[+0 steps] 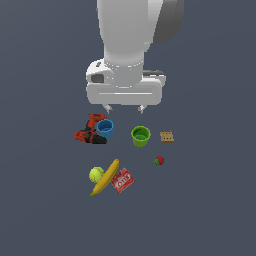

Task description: Pick up a designated object from a clutter of objects.

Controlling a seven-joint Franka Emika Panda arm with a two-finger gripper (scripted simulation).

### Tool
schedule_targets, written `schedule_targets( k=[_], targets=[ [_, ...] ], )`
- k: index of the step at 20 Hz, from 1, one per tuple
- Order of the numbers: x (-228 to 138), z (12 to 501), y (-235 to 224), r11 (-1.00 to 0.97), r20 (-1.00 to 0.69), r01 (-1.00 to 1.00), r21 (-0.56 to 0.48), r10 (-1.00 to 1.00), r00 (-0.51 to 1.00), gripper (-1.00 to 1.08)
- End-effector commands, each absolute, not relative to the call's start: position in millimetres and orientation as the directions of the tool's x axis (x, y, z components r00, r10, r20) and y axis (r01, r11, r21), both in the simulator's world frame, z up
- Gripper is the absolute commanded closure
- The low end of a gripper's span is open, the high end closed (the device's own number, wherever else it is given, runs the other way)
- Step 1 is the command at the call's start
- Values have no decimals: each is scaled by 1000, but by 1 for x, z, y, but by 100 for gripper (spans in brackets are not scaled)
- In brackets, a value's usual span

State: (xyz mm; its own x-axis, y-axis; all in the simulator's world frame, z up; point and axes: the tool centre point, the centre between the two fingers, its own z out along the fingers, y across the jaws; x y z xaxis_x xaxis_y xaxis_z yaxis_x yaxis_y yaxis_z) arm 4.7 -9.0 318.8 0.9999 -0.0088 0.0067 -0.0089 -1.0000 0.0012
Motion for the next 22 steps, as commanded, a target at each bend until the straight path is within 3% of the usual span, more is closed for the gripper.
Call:
schedule_targets(
  k=[1,12,22],
  targets=[
    [5,319,-9,-1000,7,-9,1,-9,1000,-20],
    [-2,292,-18,-992,10,-117,-43,-118,993,-20],
    [-29,225,-48,-899,-5,-417,-132,-420,908,-20]
  ],
)
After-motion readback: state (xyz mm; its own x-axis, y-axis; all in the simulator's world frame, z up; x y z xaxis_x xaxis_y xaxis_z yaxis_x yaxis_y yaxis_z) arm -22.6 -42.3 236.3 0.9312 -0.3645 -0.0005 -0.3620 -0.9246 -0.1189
